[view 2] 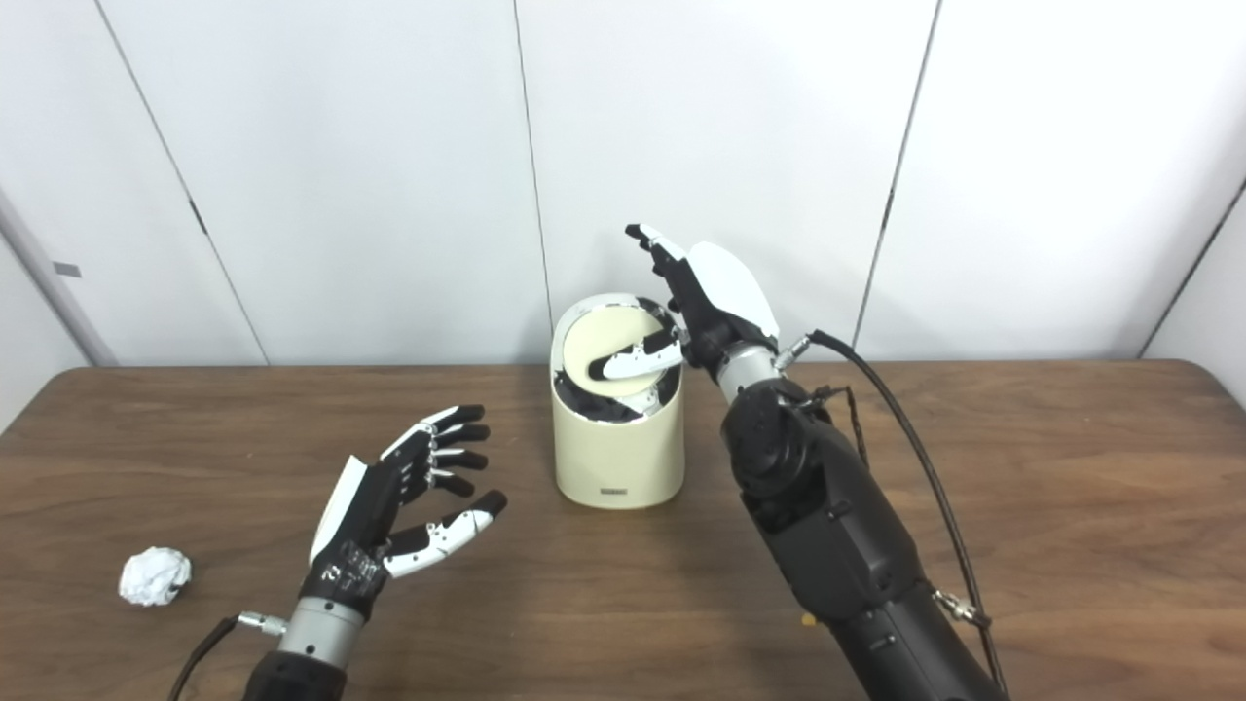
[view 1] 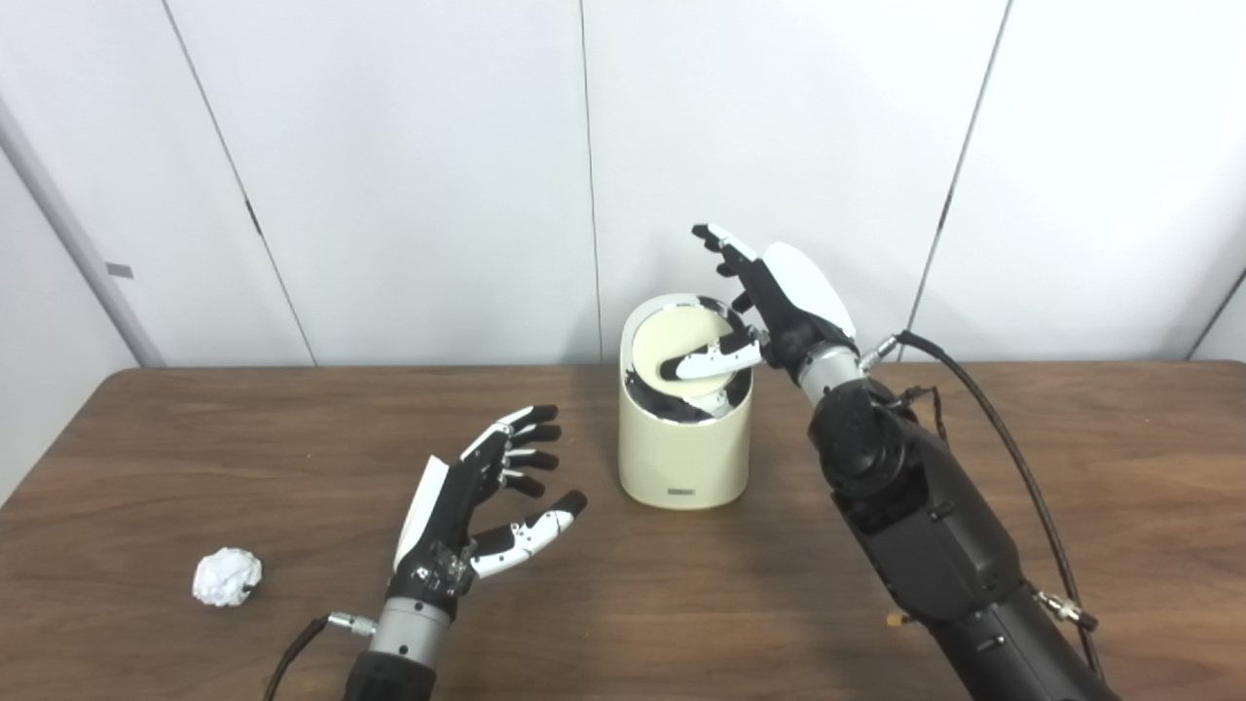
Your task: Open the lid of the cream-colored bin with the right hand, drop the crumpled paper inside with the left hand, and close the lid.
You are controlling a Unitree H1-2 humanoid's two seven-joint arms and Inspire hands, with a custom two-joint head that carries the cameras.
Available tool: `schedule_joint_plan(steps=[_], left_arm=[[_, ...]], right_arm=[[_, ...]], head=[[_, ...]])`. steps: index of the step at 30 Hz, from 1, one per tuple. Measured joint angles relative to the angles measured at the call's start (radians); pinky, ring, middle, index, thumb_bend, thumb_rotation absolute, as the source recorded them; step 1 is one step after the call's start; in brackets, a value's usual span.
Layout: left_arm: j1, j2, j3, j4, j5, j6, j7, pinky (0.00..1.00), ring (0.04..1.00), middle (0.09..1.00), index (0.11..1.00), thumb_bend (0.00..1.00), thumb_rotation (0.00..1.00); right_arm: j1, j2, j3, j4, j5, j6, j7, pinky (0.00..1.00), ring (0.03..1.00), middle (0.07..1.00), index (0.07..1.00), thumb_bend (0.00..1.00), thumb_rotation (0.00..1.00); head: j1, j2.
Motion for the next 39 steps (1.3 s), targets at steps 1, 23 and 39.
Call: schedule_joint_plan(steps=[1, 23, 39], left_arm=[[0.000, 0.000, 0.000, 0.000, 0.000, 0.000, 0.000, 0.60, 0.708, 0.794, 0.839, 0.58, 0.18], [-0.001, 0.002, 0.002, 0.000, -0.001, 0.002, -0.004, 0.60, 0.713, 0.791, 0.837, 0.58, 0.18], [-0.007, 0.001, 0.010, 0.000, -0.002, 0.008, -0.019, 0.59, 0.697, 0.787, 0.833, 0.58, 0.15]], right_arm=[[0.006, 0.000, -0.008, -0.002, 0.003, 0.001, 0.000, 0.70, 0.859, 0.903, 0.911, 0.79, 0.49], [0.216, -0.113, -0.185, -0.175, 0.147, -0.065, 0.024, 0.70, 0.820, 0.879, 0.918, 0.66, 0.79], [0.413, -0.148, -0.174, -0.318, 0.216, -0.158, 0.087, 0.70, 0.844, 0.914, 0.931, 0.94, 0.39]], head=[[0.000, 0.000], [-0.002, 0.000], [0.006, -0.003]])
